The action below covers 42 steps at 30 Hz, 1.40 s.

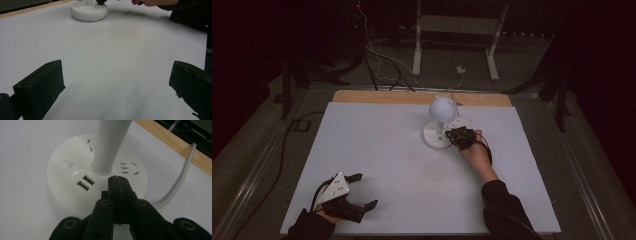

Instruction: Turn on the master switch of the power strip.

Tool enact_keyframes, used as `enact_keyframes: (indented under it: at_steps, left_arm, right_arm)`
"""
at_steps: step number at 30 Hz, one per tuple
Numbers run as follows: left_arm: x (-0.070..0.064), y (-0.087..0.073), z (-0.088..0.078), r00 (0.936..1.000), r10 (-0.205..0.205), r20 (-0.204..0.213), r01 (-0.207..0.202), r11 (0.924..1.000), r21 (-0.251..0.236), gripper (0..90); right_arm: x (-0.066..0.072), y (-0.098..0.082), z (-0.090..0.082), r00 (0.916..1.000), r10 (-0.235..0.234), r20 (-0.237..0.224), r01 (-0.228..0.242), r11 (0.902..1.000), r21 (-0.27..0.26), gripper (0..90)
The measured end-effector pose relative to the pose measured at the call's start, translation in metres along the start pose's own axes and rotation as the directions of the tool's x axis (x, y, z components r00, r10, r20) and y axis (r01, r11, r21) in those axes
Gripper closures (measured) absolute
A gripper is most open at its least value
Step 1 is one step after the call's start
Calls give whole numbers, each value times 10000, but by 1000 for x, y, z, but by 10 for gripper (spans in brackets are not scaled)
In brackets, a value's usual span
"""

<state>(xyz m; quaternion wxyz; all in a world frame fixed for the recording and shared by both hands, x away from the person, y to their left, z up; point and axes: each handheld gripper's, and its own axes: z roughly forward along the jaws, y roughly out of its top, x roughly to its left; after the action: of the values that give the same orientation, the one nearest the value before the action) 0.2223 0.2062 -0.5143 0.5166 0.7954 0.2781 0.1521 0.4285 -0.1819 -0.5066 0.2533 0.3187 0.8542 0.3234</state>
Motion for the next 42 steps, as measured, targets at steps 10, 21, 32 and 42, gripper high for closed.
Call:
enact_keyframes:
  at_steps: [10,21,32,42]
  left_arm:
    - [1,0,0,10000,-49,-35,49,10000,-33,2]
    - [1,0,-1,10000,-57,-28,57,10000,-34,2]
    - [0,1,-1,10000,-62,-20,62,10000,-49,2]
    - [1,0,0,10000,-76,-38,75,10000,-31,2]
  right_arm:
    - [-1,3,-4,9995,281,-168,-283,9995,-106,900]
    - [-7,2,-13,9938,995,-500,-1018,9937,-465,900]
    - [-11,-1,-27,9872,1304,-914,-1363,9887,-622,733]
    - [-7,0,-28,9761,1787,-1238,-1852,9817,-435,242]
